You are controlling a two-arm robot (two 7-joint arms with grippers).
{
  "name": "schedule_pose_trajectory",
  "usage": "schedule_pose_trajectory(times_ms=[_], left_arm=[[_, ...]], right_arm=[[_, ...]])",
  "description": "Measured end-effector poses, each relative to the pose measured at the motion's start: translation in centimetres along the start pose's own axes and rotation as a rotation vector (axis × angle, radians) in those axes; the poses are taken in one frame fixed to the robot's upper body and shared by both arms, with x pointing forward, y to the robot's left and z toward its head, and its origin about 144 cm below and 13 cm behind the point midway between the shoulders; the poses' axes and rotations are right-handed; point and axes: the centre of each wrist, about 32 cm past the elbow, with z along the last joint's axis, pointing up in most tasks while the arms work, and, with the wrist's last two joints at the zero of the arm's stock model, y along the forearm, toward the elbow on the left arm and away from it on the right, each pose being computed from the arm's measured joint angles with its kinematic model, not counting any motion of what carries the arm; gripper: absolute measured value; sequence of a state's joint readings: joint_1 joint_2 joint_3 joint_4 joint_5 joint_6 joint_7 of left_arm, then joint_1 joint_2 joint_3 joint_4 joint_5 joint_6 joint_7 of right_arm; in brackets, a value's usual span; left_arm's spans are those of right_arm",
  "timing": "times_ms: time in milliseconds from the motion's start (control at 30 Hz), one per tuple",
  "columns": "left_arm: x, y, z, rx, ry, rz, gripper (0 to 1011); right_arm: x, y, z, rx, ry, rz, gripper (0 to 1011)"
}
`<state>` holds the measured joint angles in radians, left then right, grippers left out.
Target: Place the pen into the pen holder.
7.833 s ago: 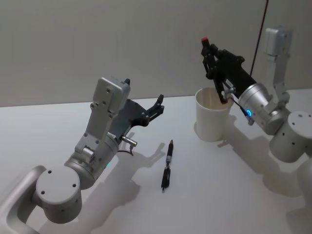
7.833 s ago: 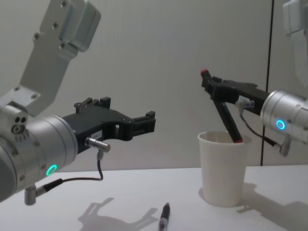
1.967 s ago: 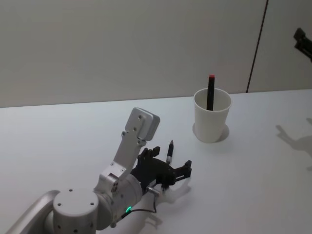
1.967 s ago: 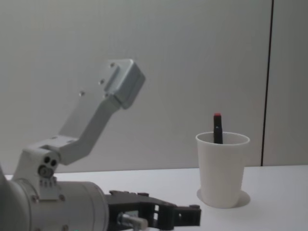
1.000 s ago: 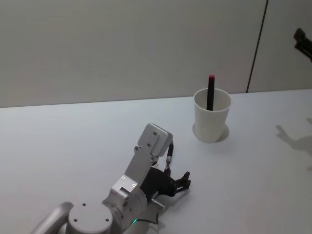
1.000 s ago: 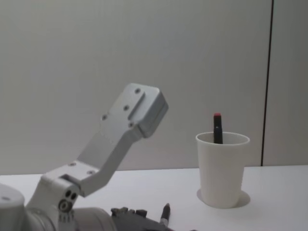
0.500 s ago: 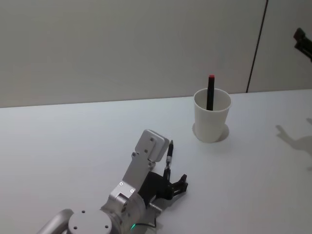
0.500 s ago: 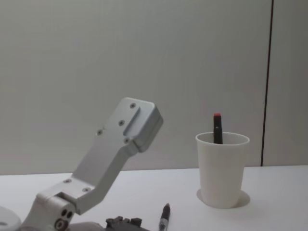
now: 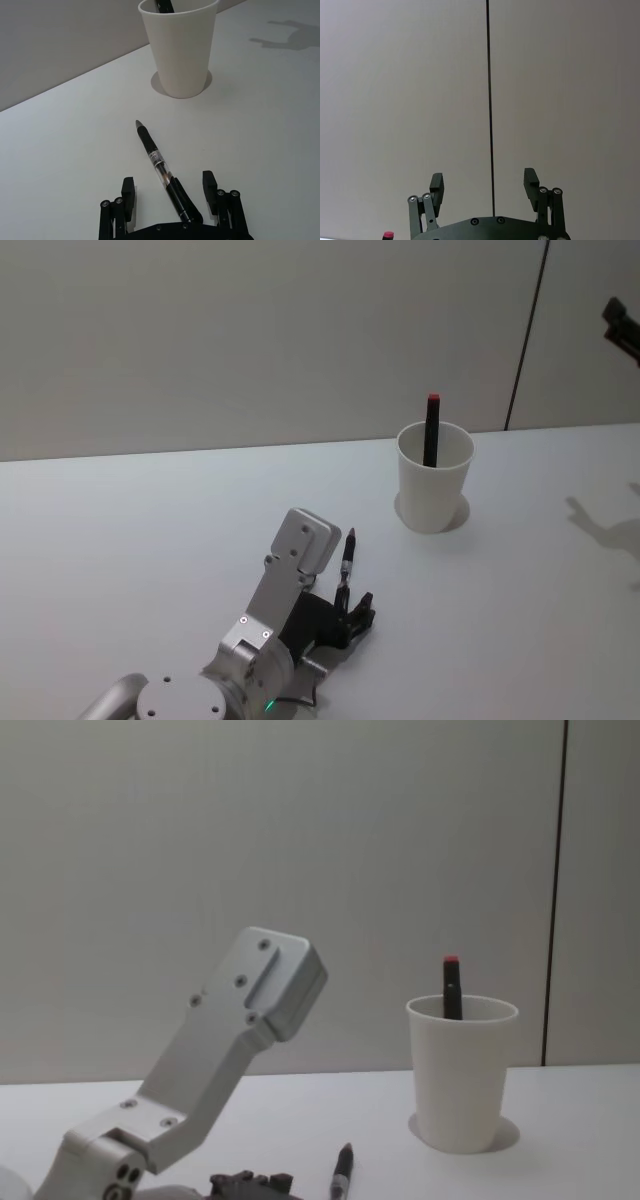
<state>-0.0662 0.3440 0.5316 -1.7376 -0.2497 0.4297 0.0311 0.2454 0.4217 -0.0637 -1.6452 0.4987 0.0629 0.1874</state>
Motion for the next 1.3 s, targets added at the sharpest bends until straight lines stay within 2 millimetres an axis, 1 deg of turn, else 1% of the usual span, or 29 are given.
schedule_pose_trajectory(times_ms=[33, 67, 100, 200, 333, 433, 500, 567, 633, 767, 1300], left_arm=[[0.01, 0.0, -0.02, 0.0, 0.0, 0.001, 814], [0.01, 0.0, -0.04, -0.001, 0.0, 0.002, 814], [0.02, 0.0, -0.05, -0.001, 0.0, 0.002, 765], [0.03, 0.01, -0.1, -0.001, 0.0, 0.004, 688], [0.05, 0.01, -0.14, -0.001, 0.0, 0.006, 548], [0.06, 0.01, -0.17, -0.001, -0.001, 0.007, 467], [0.08, 0.01, -0.19, 0.0, -0.001, 0.008, 383], [0.09, 0.01, -0.2, 0.0, -0.001, 0.009, 342], [0.1, 0.01, -0.22, 0.0, -0.001, 0.01, 263], [0.1, 0.01, -0.23, 0.001, -0.002, 0.011, 161], [0.08, 0.02, -0.25, -0.001, -0.001, 0.011, 157]], right_arm=[[0.0, 0.0, 0.0, 0.0, 0.0, 0.0, 1001], [0.0, 0.0, 0.0, 0.0, 0.0, 0.0, 1001], [0.0, 0.0, 0.0, 0.0, 0.0, 0.0, 1001], [0.0, 0.0, 0.0, 0.0, 0.0, 0.0, 1001], [0.0, 0.0, 0.0, 0.0, 0.0, 0.0, 1001], [0.0, 0.0, 0.0, 0.0, 0.0, 0.0, 1001], [0.0, 0.0, 0.0, 0.0, 0.0, 0.0, 1001], [0.0, 0.0, 0.0, 0.0, 0.0, 0.0, 1002], [0.0, 0.0, 0.0, 0.0, 0.0, 0.0, 1001], [0.0, 0.0, 0.0, 0.0, 0.0, 0.0, 1001], [0.0, 0.0, 0.0, 0.0, 0.0, 0.0, 1002]])
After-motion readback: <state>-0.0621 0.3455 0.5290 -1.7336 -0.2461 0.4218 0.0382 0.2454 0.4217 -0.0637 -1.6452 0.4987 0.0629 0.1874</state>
